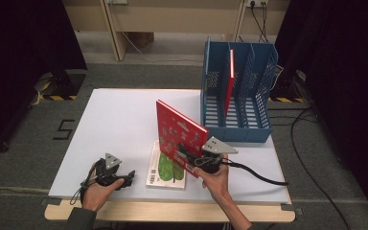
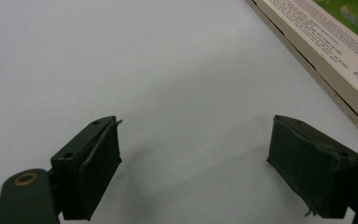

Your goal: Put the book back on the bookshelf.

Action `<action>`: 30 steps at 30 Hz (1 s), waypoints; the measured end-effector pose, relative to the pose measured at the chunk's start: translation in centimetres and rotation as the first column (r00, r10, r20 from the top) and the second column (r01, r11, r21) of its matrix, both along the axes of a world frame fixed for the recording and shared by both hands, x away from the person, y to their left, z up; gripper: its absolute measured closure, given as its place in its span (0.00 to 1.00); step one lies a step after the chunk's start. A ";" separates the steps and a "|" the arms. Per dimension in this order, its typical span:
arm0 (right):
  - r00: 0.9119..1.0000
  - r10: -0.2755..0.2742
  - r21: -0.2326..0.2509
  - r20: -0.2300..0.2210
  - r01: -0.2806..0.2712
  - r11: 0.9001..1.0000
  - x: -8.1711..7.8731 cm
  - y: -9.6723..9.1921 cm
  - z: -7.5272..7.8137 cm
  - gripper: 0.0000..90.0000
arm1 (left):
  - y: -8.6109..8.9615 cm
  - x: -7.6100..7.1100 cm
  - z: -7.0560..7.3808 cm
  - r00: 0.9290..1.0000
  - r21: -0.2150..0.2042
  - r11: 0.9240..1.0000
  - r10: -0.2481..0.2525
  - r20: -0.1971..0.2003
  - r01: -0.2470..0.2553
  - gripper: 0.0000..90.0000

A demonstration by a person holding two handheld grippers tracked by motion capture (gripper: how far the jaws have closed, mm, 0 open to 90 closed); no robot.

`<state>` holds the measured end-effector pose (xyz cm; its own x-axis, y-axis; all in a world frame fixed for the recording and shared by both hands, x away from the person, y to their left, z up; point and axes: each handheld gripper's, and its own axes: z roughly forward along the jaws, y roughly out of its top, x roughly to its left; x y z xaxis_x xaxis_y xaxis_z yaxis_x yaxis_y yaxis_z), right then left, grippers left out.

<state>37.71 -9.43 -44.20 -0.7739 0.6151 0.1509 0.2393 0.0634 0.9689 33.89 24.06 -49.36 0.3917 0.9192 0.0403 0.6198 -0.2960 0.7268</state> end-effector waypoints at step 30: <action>0.999 0.019 0.088 -0.038 -0.015 0.996 -0.1 -1.6 1.3 0.88 | 0.2 0.1 0.0 1.000 -0.001 1.000 0.002 -0.001 -0.002 0.18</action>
